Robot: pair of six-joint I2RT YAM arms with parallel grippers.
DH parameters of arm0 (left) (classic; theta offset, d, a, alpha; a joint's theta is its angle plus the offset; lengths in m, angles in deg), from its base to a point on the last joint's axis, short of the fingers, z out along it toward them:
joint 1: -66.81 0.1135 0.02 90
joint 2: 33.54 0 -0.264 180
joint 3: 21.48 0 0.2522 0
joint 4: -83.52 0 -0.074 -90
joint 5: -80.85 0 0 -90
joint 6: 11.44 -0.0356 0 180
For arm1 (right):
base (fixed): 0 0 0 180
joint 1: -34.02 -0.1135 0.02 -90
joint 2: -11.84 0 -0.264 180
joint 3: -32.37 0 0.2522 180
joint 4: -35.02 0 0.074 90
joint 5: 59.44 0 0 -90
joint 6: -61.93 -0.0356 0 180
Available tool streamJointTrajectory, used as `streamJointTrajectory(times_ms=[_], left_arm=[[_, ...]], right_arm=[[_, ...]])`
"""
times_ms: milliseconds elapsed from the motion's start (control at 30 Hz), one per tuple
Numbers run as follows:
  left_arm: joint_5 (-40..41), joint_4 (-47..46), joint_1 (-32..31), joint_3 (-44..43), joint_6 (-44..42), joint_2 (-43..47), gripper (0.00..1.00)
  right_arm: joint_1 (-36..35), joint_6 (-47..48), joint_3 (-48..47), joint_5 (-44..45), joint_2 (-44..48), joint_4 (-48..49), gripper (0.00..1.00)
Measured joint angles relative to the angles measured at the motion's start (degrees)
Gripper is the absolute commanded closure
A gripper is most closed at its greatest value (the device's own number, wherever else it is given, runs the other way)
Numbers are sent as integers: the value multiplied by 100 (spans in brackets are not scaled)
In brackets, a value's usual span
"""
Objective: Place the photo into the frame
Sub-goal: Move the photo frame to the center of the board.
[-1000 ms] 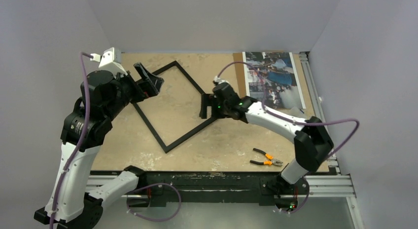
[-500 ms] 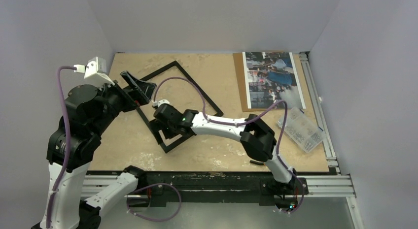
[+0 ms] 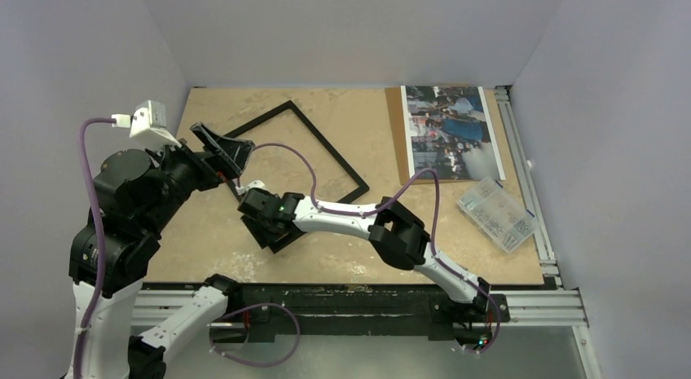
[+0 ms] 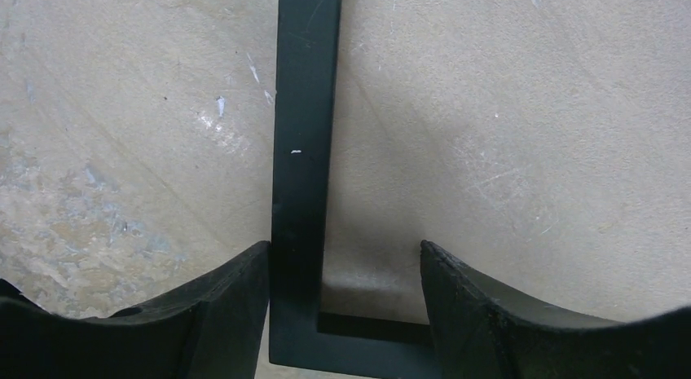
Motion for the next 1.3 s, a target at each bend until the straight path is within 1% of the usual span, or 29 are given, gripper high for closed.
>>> streamJointTrajectory(times_ms=[33,133,267,333,367,433,567,800,900,933,1000,1033,1100,1133,1167,1200,1300], left_arm=[[-13,0,0,0,11,-13,0],[-83,-2,0,0,76,-74,0],[-168,-22,0,35,101,-120,0],[-181,-44,0,85,111,-120,0],[-190,-52,0,109,122,-120,0],[-219,-131,0,234,197,-98,0],[-313,-201,0,435,254,-127,0],[-549,-365,0,459,348,-326,0],[-621,-389,0,461,356,-389,0],[-638,-389,0,463,363,-400,0],[-664,-391,0,468,376,-415,0],[-667,-391,0,472,376,-415,0],[-664,-389,0,494,376,-415,0],[-662,-387,0,494,374,-415,0],[-662,-391,0,494,374,-415,0],[-662,-389,0,494,372,-415,0],[-660,-387,0,494,369,-415,0]], right_arm=[[-11,52,0,9,0,-11,42],[-44,190,0,15,0,-22,56],[-98,348,4,114,-7,-83,81],[-133,367,70,269,-7,-103,89],[-146,334,109,345,4,-79,92],[-155,278,284,481,94,2,93],[-149,258,874,632,431,192,100],[0,-105,2201,570,1287,326,100],[83,-317,2413,511,1447,251,100],[96,-391,2450,463,1482,223,97],[120,-527,2503,402,1534,164,68],[125,-568,2516,385,1545,131,55],[125,-671,2516,376,1550,70,37],[125,-691,2516,387,1554,37,30],[125,-697,2514,400,1556,-4,25],[125,-686,2500,435,1556,-37,22],[125,-619,2345,496,1523,-223,21]])
